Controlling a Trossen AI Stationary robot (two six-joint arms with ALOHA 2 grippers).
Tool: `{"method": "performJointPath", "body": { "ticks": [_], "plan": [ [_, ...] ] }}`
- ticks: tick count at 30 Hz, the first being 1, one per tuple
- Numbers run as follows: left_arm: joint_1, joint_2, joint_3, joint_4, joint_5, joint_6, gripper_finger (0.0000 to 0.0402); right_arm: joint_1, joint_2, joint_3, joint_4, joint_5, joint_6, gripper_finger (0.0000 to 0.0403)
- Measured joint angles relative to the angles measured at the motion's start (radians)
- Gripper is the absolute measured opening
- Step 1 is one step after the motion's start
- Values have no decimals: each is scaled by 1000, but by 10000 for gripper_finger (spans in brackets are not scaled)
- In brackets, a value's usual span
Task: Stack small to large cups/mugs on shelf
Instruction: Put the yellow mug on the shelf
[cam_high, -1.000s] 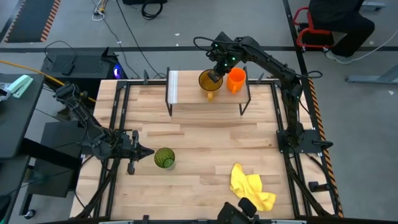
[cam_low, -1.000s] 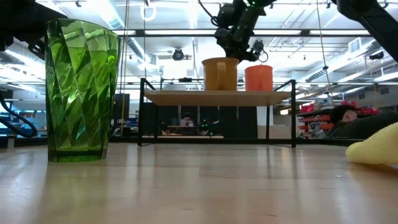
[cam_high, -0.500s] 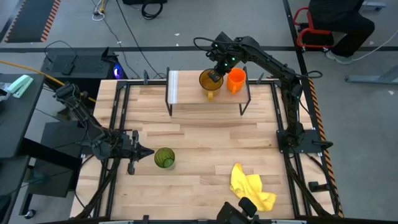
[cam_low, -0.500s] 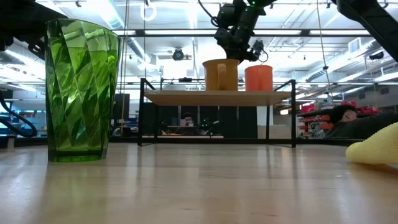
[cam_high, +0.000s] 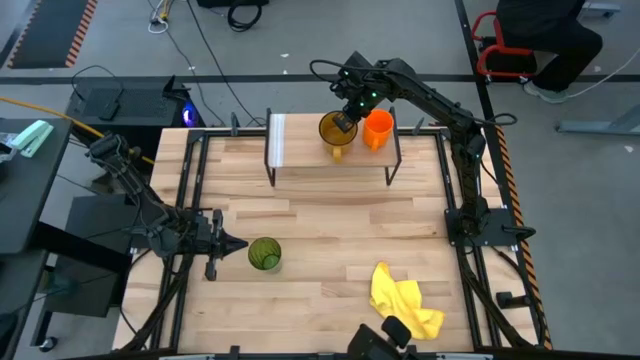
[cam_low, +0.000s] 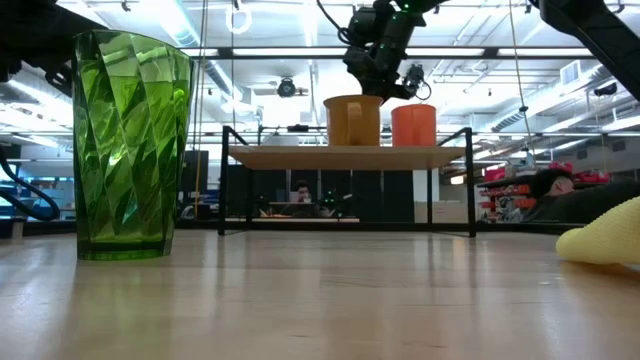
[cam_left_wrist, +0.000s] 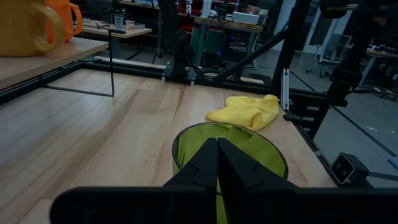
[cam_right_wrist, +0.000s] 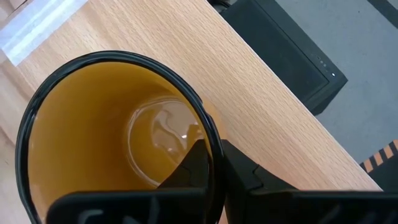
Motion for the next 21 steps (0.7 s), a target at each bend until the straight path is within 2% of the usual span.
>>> {"method": "performJointPath", "body": {
  "ticks": [21],
  "plan": [
    [0,0,0,0,0,-5,22,0,-1,0,21,4,-8,79]
  ]
}}
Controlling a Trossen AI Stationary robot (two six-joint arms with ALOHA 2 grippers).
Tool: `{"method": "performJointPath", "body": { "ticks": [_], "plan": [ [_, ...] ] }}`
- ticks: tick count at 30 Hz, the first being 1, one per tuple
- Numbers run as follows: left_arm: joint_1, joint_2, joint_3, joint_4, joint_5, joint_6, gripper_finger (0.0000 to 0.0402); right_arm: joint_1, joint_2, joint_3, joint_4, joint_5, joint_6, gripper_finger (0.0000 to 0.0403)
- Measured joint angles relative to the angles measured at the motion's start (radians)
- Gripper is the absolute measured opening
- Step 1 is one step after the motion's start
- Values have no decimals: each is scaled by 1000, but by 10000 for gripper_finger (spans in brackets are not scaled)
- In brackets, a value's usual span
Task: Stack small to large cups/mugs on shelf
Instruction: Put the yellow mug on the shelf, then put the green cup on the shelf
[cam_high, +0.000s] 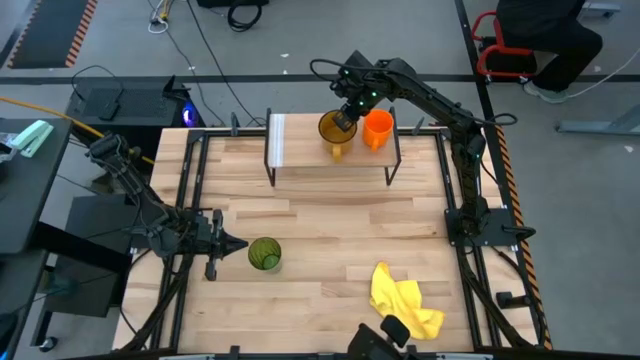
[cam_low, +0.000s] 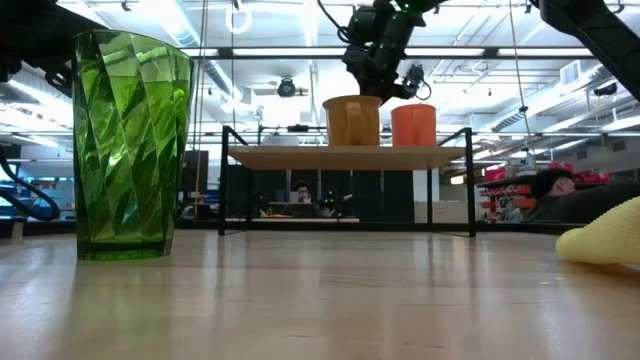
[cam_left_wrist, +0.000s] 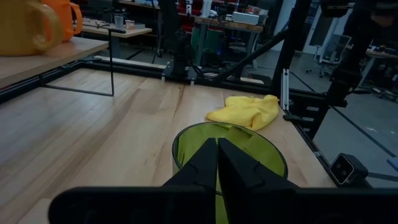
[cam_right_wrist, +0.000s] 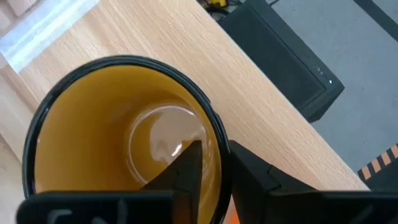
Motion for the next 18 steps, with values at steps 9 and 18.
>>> {"method": "performJointPath", "body": {
  "ticks": [9,18],
  "plan": [
    [0,0,0,0,0,-1,14,0,0,1,20,43,0,110],
    [0,0,0,0,0,-2,22,0,-1,34,27,69,-3,117]
  ]
}}
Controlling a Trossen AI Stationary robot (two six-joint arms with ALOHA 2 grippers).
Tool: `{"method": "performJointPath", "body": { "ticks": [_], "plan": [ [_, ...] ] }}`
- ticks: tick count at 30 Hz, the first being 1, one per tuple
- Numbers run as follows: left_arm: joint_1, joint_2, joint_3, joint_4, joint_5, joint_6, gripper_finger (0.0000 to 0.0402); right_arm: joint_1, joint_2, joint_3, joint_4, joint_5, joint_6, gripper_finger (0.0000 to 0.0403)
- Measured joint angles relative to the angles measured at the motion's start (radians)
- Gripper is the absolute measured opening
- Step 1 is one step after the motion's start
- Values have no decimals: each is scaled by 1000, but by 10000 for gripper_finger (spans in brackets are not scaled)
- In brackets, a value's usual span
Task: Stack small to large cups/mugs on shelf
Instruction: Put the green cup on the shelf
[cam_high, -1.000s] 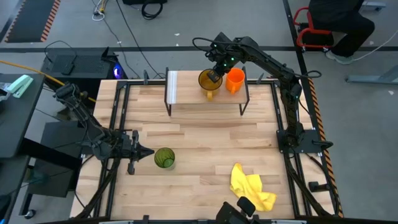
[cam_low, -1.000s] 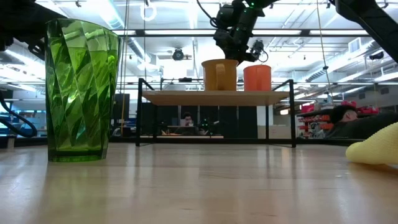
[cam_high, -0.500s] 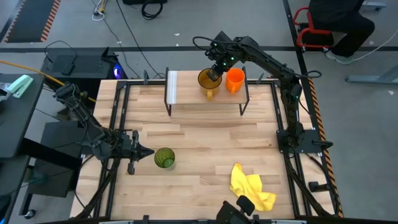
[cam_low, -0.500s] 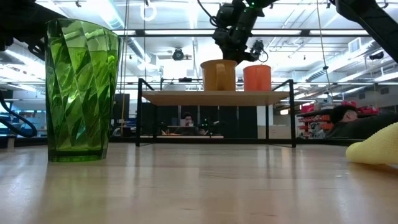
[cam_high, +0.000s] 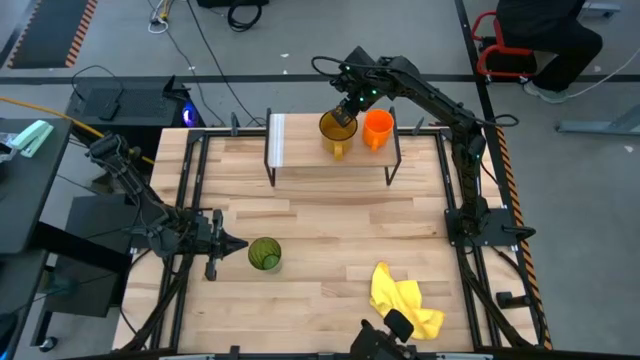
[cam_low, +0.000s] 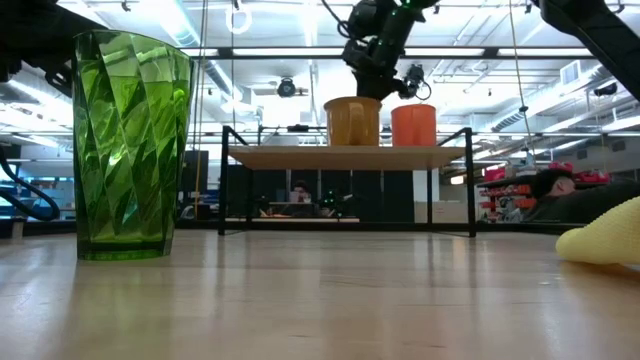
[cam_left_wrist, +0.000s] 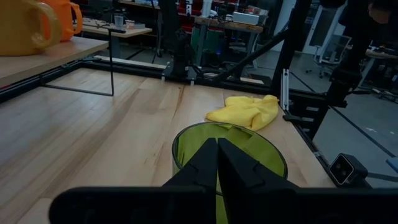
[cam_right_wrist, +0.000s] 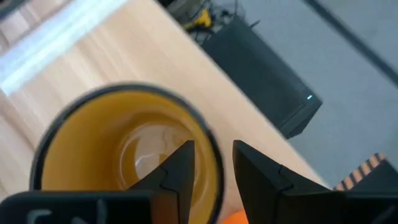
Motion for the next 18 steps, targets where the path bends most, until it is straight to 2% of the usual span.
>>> {"method": "performJointPath", "body": {
  "ticks": [6,10,18],
  "plan": [
    [0,0,0,0,0,1,21,5,-3,100,6,25,3,117],
    [0,0,0,1,0,2,15,25,-46,91,7,32,4,117],
    [0,0,0,48,0,10,22,110,-179,91,-112,75,52,117]
  ]
}}
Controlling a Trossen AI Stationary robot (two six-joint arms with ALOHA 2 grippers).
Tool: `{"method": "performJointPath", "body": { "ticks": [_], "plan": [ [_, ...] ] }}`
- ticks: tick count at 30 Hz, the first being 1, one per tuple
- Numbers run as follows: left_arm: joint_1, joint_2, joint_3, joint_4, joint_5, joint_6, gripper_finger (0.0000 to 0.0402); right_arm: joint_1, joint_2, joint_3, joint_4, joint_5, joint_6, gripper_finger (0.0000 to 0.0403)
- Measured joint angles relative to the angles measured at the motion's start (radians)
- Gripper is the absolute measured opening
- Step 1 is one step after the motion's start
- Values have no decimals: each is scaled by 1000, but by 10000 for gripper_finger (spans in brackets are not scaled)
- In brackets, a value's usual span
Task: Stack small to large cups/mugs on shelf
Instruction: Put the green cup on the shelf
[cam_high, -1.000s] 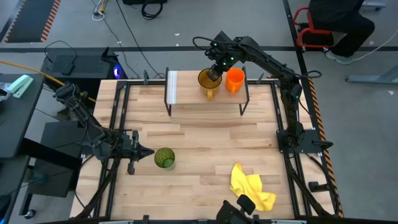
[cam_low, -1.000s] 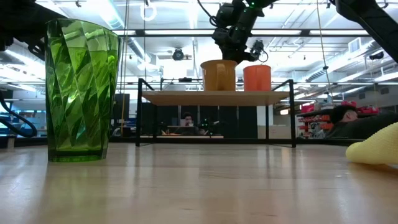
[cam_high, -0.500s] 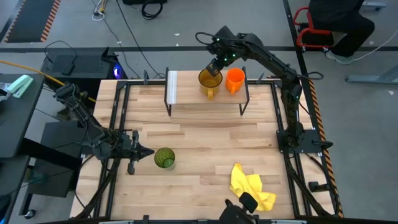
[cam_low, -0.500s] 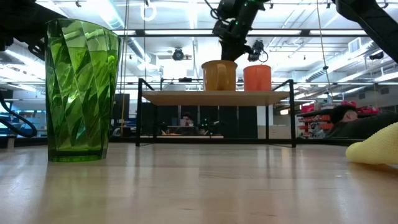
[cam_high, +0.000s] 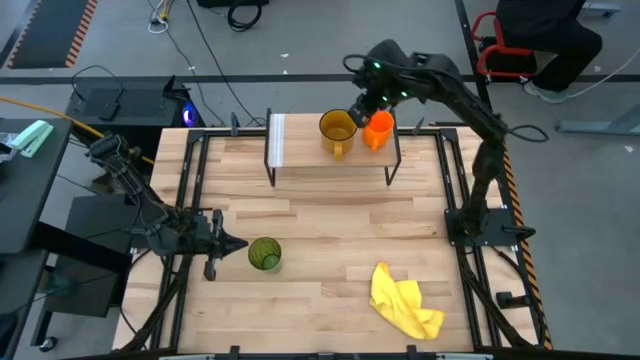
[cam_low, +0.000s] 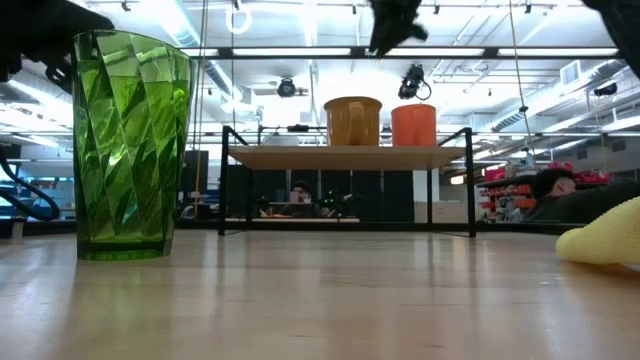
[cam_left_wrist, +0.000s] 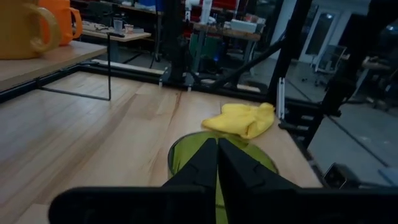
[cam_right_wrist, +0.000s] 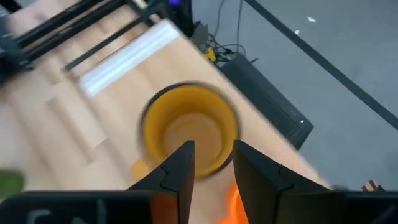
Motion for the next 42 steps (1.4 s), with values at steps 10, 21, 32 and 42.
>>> {"method": "performJointPath", "body": {
  "ticks": [10,21,32,42],
  "plan": [
    [-1,0,0,274,0,158,17,376,-137,-1,-173,266,142,117],
    [-2,0,10,592,134,390,27,875,-281,-419,-161,650,447,117],
    [-1,14,382,134,50,424,20,1138,-472,-1102,273,738,788,116],
    [0,181,775,-527,-301,17,13,1277,-540,-1496,670,743,873,116]
  ]
}}
